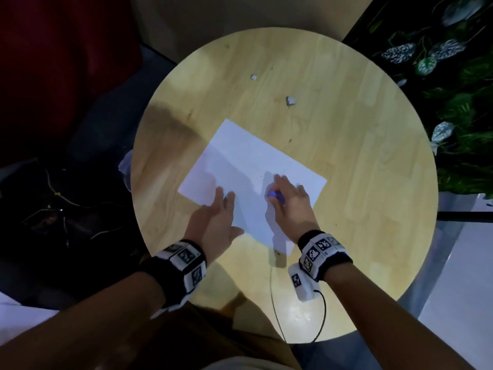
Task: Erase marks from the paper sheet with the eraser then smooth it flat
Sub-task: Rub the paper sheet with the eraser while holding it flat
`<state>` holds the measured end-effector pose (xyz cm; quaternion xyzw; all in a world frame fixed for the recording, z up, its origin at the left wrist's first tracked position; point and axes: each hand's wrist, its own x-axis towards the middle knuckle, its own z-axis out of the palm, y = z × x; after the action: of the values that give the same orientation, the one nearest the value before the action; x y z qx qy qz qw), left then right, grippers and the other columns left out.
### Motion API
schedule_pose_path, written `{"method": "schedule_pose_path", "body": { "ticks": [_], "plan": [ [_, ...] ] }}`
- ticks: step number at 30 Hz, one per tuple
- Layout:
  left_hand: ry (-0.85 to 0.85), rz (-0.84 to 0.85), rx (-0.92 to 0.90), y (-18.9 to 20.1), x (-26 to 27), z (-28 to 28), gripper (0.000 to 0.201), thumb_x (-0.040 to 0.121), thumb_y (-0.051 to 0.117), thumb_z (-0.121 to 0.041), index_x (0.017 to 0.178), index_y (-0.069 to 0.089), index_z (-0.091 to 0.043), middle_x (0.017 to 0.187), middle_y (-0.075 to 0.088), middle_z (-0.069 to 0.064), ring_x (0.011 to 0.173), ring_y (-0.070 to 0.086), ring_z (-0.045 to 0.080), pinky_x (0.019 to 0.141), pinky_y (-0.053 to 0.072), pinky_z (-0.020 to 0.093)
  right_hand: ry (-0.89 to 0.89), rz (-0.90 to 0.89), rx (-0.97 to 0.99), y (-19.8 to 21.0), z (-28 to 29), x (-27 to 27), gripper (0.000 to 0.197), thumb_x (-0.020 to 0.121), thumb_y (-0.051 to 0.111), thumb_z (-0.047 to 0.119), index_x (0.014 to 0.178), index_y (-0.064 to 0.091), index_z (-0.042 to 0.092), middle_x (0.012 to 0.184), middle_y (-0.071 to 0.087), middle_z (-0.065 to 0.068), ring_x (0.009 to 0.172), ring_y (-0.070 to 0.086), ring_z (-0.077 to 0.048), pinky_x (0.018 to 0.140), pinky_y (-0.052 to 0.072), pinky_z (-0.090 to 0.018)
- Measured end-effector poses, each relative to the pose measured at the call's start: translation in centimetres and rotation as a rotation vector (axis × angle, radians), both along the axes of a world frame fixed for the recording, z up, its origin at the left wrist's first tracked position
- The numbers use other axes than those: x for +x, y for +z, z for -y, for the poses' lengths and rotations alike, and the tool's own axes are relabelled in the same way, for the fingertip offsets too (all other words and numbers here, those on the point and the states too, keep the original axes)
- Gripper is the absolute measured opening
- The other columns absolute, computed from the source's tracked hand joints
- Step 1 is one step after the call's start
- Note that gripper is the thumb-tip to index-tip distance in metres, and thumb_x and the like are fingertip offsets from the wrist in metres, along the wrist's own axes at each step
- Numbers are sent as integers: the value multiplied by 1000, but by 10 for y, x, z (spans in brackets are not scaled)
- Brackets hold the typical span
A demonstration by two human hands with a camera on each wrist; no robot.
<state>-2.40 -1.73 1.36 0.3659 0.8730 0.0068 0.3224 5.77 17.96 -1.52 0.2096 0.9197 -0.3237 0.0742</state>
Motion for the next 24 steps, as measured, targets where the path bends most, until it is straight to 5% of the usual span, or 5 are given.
{"method": "schedule_pose_path", "body": {
  "ticks": [4,7,11,14,24],
  "plan": [
    [-37,15,3,10,6,5,51,97,49,-53,131,45,-16,125,58,4,99,63,24,72,45,31,179,2,-107,-2,-15,-20,42,94,49,8,135,48,13,122,60,2,133,40,-20,117,13,-32],
    [105,83,145,6,-18,-10,45,92,64,-45,122,58,-13,118,65,9,106,62,29,87,49,37,242,20,-143,0,-20,-30,28,91,54,6,117,59,17,128,57,3,133,40,-12,113,24,-27],
    [14,-9,325,-25,-53,-26,101,69,80,-58,150,40,-14,161,25,14,148,23,30,116,24,42,285,-44,-51,2,-18,-32,16,87,62,4,99,66,13,123,60,-3,119,49,-19,103,37,-27],
    [-7,11,251,-47,-58,-24,125,65,68,-79,160,7,-25,166,-12,0,153,-9,19,122,1,43,312,-104,73,1,-9,-35,13,83,65,5,94,69,10,101,61,-3,91,57,-23,78,44,-26],
    [-47,-45,190,-54,-55,-26,132,61,60,-88,159,-5,-29,164,-21,-3,152,-15,19,123,-5,45,170,-161,149,-3,19,-55,13,82,64,2,92,72,4,87,64,-9,84,57,-29,73,50,-33]
  ]
}}
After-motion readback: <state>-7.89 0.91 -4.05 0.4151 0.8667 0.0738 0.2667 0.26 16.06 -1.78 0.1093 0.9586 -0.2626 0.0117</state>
